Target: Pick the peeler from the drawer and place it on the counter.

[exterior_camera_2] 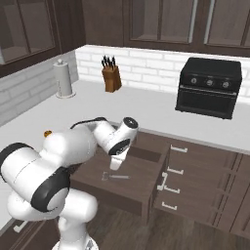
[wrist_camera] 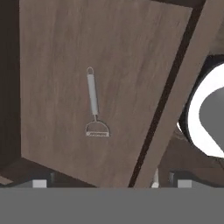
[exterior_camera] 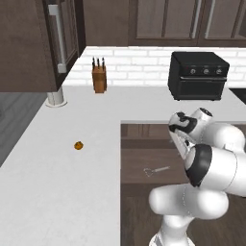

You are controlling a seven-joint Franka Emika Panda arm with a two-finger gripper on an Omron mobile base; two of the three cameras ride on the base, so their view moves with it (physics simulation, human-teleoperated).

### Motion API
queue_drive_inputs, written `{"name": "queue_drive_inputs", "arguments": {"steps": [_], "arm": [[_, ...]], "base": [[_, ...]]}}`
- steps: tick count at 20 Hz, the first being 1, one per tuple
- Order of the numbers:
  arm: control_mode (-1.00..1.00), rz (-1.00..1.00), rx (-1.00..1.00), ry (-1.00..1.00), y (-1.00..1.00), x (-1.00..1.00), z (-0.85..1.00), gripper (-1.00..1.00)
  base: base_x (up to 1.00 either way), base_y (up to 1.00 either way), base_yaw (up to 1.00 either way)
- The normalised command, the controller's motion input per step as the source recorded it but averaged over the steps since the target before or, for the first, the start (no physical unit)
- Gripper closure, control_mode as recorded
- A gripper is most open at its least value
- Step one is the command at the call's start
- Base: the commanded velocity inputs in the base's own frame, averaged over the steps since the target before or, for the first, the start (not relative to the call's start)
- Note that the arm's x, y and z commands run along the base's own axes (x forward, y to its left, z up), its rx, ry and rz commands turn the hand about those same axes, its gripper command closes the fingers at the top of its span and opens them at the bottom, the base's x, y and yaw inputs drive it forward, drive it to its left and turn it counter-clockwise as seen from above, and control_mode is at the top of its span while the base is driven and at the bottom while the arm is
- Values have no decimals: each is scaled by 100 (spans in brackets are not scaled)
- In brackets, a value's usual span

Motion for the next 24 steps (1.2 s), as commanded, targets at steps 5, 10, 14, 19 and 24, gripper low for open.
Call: {"name": "queue_drive_inputs", "arguments": {"steps": [5, 10, 14, 19, 24], "arm": [[-100, -4, 14, 6, -23, 46, -43, -100], [-100, 2, 0, 2, -10, 64, -61, -100], [-100, 0, 0, -1, 0, 29, -67, -100], [-100, 0, 0, -2, 0, 9, -70, -100], [-100, 0, 0, 1, 10, 17, -59, -100]], "base": [[0, 0, 0], [0, 0, 0], [0, 0, 0], [0, 0, 0], [0, 0, 0]]}}
